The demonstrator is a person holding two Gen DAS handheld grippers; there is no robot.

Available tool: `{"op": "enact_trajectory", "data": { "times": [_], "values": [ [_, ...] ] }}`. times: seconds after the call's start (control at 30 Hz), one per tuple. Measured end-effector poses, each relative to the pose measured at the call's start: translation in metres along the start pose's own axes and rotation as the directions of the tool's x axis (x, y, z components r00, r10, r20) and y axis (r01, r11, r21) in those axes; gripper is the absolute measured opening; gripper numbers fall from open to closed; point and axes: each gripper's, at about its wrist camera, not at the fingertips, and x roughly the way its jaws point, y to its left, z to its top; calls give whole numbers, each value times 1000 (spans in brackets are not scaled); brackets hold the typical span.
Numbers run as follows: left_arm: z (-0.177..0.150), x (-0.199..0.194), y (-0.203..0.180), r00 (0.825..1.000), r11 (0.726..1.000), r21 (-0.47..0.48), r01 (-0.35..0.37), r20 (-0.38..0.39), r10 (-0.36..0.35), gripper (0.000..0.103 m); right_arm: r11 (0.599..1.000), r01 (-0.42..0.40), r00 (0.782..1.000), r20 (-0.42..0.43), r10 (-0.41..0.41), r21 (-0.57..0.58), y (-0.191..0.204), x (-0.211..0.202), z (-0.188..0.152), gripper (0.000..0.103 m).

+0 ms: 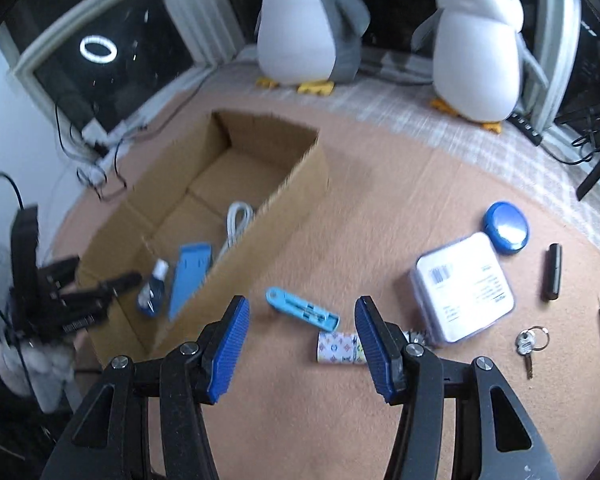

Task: Organize rigid objects
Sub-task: 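Move the right tool to the blue clothespin and grasp it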

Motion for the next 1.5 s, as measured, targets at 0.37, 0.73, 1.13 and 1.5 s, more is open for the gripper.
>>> {"op": "enact_trajectory", "data": {
  "times": [0.37, 0.73, 1.13, 1.5],
  "values": [
    [0, 0, 0, 1000, 1000, 0, 1, 0, -1, 54, 985, 73, 993, -85, -87, -160, 15, 34, 1, 51],
    [0, 0, 0, 1000, 1000, 0, 1, 0, -1, 54, 978, 119, 985, -102, -138, -174, 19, 58, 7, 51],
    [0, 1, 1, 1000, 1000, -1, 1, 1, -1, 54, 992, 126, 988, -83, -128, -28, -5, 54, 9, 11],
    [-1, 1, 1, 1000, 1000, -2, 3, 1, -3, 54, 992, 31, 999, 32, -35, 125, -10, 16, 10, 11]
  ]
}}
